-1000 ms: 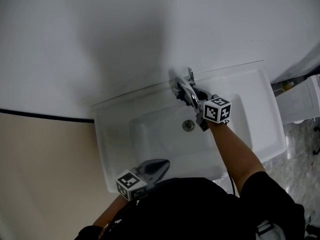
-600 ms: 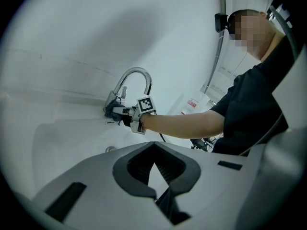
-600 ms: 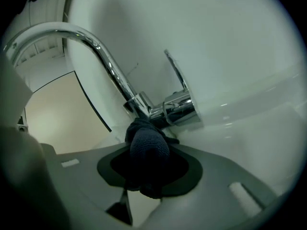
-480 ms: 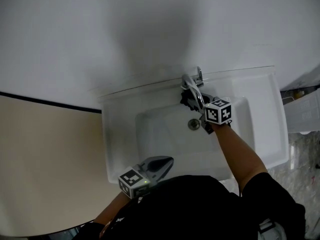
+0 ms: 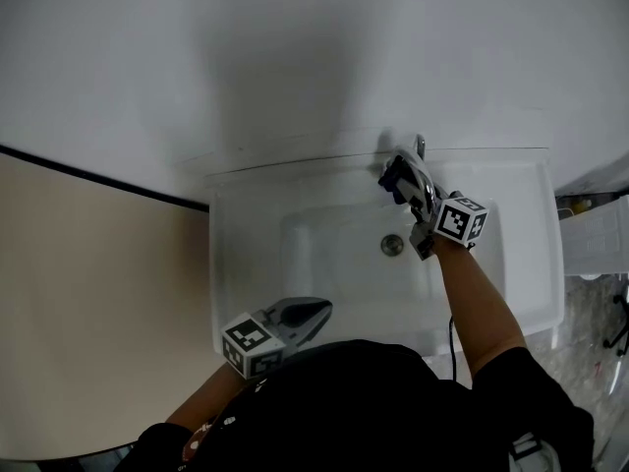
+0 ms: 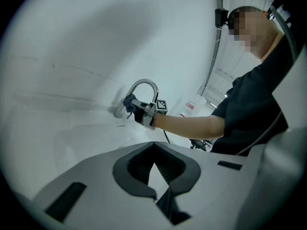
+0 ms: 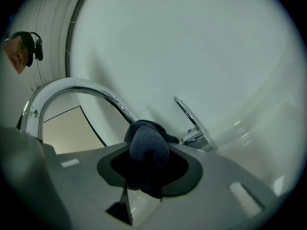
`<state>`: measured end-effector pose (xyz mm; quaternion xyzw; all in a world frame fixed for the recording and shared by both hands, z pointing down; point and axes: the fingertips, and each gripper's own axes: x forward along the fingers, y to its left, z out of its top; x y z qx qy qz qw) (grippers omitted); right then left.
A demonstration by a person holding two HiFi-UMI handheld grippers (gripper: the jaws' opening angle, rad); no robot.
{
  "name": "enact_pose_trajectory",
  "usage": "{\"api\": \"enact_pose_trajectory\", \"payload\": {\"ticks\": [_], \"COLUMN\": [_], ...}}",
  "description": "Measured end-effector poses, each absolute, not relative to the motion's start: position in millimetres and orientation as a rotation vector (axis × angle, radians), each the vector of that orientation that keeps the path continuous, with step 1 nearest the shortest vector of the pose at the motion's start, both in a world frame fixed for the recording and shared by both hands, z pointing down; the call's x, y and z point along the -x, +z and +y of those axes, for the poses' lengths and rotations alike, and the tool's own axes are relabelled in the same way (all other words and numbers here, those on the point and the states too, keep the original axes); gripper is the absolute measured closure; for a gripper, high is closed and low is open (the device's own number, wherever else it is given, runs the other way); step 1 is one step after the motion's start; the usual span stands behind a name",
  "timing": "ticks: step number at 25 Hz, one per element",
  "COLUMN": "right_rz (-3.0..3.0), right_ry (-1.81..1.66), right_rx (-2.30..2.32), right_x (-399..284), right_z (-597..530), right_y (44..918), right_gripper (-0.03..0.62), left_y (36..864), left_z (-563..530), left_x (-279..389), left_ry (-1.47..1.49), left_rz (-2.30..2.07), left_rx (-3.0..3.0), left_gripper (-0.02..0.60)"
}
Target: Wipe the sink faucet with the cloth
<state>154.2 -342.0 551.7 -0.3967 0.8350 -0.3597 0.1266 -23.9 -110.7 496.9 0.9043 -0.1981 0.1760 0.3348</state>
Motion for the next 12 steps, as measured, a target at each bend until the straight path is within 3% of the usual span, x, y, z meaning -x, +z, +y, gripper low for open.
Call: {"api": "enact_pose_trajectory", "payload": {"ticks": [12], "right_rz": [2.358], "right_ry": [-1.108], "right_rx": [1.191], "right_x": [-151.5], "right_z": [-343.2], "right_y": [554.6], "right_gripper": [0.471], "left_y": [501.8], "left_z": [-109.4], "left_x": [29.3], "left_ry": [0.463], "left_rz": [-0.523], "left_rx": [-2.335], "left_gripper": [0.588]}}
